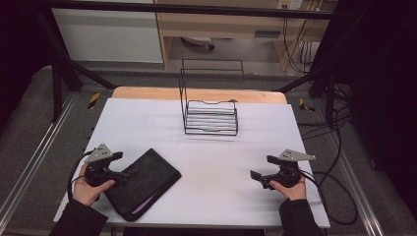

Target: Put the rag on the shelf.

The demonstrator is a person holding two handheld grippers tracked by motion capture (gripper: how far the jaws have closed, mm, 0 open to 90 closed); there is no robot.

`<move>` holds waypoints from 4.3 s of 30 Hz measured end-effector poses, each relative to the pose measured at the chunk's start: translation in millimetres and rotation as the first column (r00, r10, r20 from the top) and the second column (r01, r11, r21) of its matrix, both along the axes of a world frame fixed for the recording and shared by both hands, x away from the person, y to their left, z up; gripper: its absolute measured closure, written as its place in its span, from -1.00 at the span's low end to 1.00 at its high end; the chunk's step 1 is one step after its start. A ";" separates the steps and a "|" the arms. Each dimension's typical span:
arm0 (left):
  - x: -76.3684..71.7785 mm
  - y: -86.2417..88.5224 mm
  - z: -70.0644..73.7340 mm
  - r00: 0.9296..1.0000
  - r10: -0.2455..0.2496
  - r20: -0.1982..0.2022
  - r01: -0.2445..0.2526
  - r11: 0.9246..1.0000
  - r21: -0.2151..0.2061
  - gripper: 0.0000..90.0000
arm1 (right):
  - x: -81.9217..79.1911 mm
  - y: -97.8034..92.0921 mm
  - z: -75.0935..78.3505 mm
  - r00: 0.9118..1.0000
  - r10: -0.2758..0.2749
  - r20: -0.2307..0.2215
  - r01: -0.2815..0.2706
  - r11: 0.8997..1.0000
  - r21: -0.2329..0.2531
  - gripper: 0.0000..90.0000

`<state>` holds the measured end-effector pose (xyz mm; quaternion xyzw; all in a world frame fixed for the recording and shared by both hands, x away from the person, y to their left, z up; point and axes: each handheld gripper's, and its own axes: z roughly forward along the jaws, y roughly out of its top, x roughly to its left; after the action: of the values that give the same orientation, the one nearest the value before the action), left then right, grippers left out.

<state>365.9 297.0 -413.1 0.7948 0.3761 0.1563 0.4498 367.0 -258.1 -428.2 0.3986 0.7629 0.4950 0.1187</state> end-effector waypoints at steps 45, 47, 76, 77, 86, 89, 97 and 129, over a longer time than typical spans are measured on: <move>-1.0 -104.2 6.5 0.991 -0.096 -0.091 0.106 0.988 0.113 -0.27 | 1.1 7.5 -1.0 1.000 0.008 -0.021 -0.009 0.999 -0.048 -0.97; 0.6 -111.7 1.4 0.989 -0.096 -0.110 0.110 0.986 0.122 -0.17 | 1.1 7.9 -1.3 1.000 0.006 -0.022 -0.007 0.999 -0.050 -0.97; 1.5 -145.8 -29.0 0.997 0.003 -0.083 0.020 0.960 0.279 0.72 | 1.2 9.6 -2.7 1.000 0.000 -0.024 -0.002 0.998 -0.056 -0.96; 1.5 -145.8 -29.0 0.997 0.003 -0.083 0.020 0.960 0.279 0.73 | 1.3 9.7 -2.8 1.000 0.002 -0.024 -0.003 0.998 -0.056 -0.96; 8.2 -130.1 -20.6 0.990 -0.017 -0.139 0.038 0.988 0.152 0.83 | 1.5 9.5 -2.8 1.000 0.005 -0.026 -0.006 0.998 -0.060 -0.96; 6.6 -126.1 -11.3 0.992 -0.021 -0.126 0.036 0.992 0.119 0.83 | 1.8 9.0 -2.4 1.000 0.004 -0.024 -0.005 0.998 -0.057 -0.96; 4.5 -134.9 6.7 0.992 -0.053 -0.118 0.062 0.995 0.075 0.84 | 2.5 9.3 -2.1 1.000 0.004 -0.025 -0.006 0.999 -0.054 -0.95; 14.0 -68.3 14.5 0.990 -0.005 -0.138 0.021 0.994 0.108 -0.28 | 3.0 60.5 5.3 1.000 0.000 -0.031 -0.002 0.998 -0.066 -0.89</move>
<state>379.9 228.8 -398.6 0.8296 0.3920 0.1184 0.3795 370.0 -197.6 -422.9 0.4017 0.7807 0.4635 0.1195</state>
